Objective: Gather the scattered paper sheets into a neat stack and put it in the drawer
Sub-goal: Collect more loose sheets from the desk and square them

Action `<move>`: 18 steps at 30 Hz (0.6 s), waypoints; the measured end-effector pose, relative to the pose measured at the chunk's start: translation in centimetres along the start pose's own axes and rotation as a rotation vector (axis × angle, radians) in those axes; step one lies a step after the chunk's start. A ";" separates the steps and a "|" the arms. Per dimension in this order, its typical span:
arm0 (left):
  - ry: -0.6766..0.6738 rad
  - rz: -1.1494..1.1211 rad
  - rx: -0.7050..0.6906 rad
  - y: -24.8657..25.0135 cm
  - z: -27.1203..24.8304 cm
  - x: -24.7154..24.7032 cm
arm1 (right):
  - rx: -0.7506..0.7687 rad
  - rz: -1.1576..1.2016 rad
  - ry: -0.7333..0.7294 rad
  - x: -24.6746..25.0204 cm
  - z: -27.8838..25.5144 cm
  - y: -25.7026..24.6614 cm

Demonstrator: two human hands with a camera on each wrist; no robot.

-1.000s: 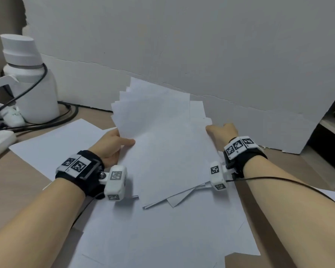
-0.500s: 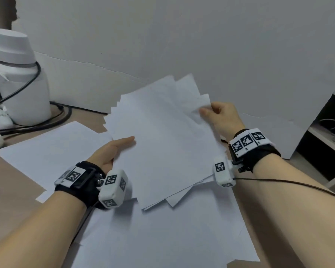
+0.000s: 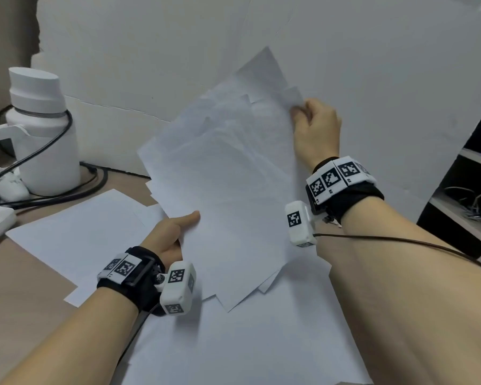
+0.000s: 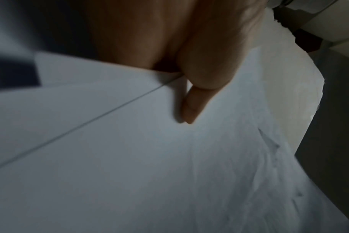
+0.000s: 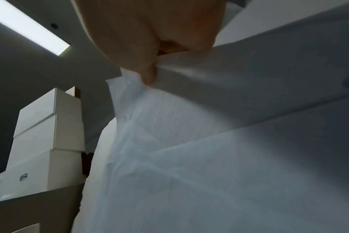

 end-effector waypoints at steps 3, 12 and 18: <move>0.074 0.039 -0.023 0.2 0.2 0.8 | -0.071 -0.002 0.092 1.3 0.0 1.5; 0.206 0.144 0.016 0.3 0.3 3.0 | -0.163 -0.010 0.305 6.1 -0.2 3.2; 0.208 0.183 -0.029 0.5 1.2 3.0 | -0.127 0.092 0.400 8.1 -0.8 2.6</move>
Point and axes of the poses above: each hand's wrist, its own z-axis towards the middle knuckle, its own x-axis out of the back of the hand, y = z × x, the point moved 10 cm from there along z, towards the middle knuckle, and after that the axes turned 9 degrees about -y, right-handed, at the moved point
